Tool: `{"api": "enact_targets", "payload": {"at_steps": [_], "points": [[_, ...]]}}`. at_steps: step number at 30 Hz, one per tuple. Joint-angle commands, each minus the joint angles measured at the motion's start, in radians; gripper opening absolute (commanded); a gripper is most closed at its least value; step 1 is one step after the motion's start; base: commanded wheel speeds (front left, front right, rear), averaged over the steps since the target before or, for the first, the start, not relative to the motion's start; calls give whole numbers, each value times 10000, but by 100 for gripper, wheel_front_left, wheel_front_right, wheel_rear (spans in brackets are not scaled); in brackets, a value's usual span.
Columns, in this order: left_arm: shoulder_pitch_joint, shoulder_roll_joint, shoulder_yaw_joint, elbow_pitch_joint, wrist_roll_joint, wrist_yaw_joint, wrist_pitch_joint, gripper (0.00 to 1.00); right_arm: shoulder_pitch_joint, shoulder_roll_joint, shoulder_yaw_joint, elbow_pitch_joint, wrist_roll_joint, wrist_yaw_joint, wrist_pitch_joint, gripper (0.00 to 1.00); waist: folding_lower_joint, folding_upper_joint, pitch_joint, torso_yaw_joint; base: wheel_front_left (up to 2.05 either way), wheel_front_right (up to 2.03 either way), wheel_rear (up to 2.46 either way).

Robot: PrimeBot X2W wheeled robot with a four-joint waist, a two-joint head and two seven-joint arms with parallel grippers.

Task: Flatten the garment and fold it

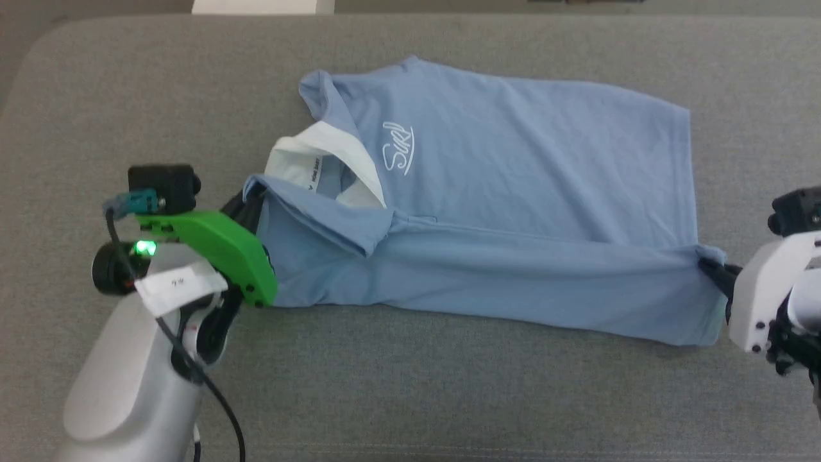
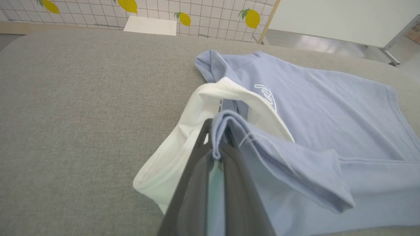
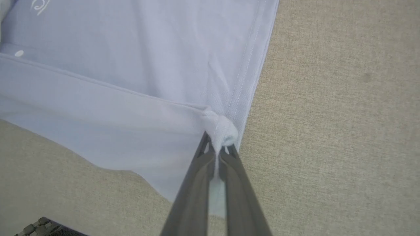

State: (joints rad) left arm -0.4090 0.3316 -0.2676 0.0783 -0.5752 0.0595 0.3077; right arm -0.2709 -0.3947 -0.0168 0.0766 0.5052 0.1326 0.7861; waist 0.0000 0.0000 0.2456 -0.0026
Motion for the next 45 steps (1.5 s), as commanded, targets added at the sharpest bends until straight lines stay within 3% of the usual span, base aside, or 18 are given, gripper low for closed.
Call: {"api": "enact_targets", "payload": {"at_steps": [1, 10, 20, 21, 22, 23, 24, 29, 34, 40, 45], "points": [[-456, 12, -43, 279, 187, -118, -46, 0, -327, -5, 50, 128, -117, -19, 114, 0, 0, 0, 692, 4, 0, 0, 0], [-2242, -354, -491, 2739, 495, -589, -437, 0, -1459, 201, 323, 940, -665, -19, 964, 0, 0, 0, 1610, 53, 0, 0, 0], [-2922, -747, -851, 4845, 471, -1028, -738, 0, -1719, 307, 568, 1652, -937, -19, 1562, 0, 0, 0, 1775, 127, 0, 0, 0], [-2985, -786, -840, 4937, 452, -1053, -841, 5, -1702, 313, 550, 1697, -943, -19, 1580, 0, 0, 0, 1740, 144, 0, 0, 0], [-3056, -824, -827, 5045, 433, -1082, -967, 44, -1681, 346, 497, 1725, -924, -19, 1520, 43, 0, 0, 1669, 157, 0, 0, 0], [-3108, -844, -836, 5125, 429, -1110, -1035, 92, -1666, 360, 441, 1735, -927, -19, 1432, 100, 0, 0, 1605, 170, 0, 0, 0], [-3181, -873, -804, 5192, 396, -1136, -1164, 100, -1649, 382, 372, 1741, -910, -19, 1306, 100, 0, 0, 1511, 184, 0, 0, 0], [-3324, -883, -624, 5260, 269, -1242, -1846, 100, -1483, 648, -55, 1513, -615, -19, 334, 100, 0, 0, 805, 217, 0, 0, 0], [-2824, -690, -113, 4850, 70, -1213, -3155, 100, -972, 1018, -682, 927, -320, -19, -1471, 100, 0, 0, -112, 177, 0, 0, 0], [-933, -418, 298, 3676, 240, -885, -5068, 100, 415, 1355, -1276, 304, -334, -19, -3698, 100, 0, 0, -1026, 198, 0, 0, 0], [897, -448, 495, 2833, 329, -630, -5547, 100, 1704, 1631, -1464, -26, -271, -19, -4632, 100, 0, 0, -1506, 248, 0, 0, 0]]}}
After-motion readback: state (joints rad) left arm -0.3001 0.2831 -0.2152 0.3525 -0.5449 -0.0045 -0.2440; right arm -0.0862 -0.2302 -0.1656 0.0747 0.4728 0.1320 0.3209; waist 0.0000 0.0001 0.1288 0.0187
